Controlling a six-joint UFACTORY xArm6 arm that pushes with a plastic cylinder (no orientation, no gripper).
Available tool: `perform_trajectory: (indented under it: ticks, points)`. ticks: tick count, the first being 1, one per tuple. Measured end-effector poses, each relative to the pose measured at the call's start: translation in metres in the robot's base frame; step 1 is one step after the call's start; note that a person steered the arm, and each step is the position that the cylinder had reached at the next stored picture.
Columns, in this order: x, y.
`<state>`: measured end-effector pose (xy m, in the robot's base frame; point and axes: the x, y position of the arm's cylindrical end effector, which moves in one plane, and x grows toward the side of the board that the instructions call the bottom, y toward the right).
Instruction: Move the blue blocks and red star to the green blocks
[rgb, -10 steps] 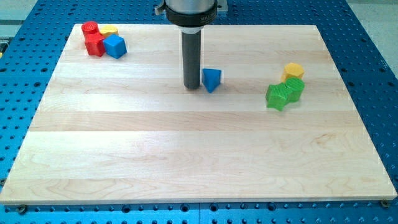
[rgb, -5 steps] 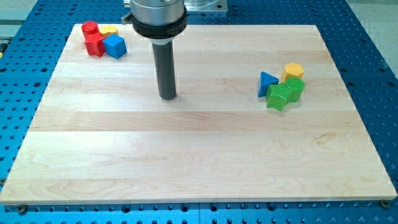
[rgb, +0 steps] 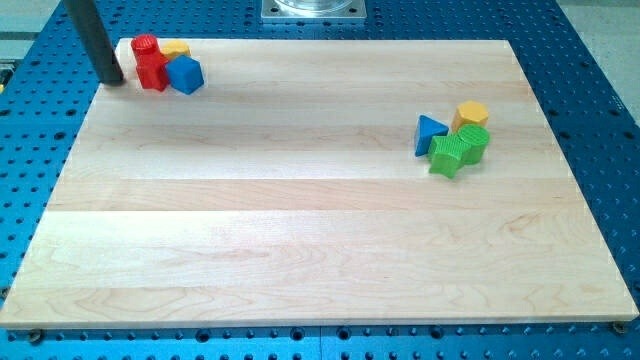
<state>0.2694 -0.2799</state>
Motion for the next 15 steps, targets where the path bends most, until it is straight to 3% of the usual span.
perform_trajectory:
  ticks: [2,3,4,5,6,8,9,10,11,12,13,14,15]
  points:
    - [0.051,0.191]
    - [0.057,0.173]
    - [0.037,0.100]
    - [0.007,0.134]
    - [0.029,0.225]
    - [0.072,0.343]
    - [0.067,0.316]
    - [0.067,0.373]
    - [0.074,0.380]
    - [0.044,0.312]
    - [-0.009,0.341]
    - [0.009,0.397]
    - [0.057,0.370]
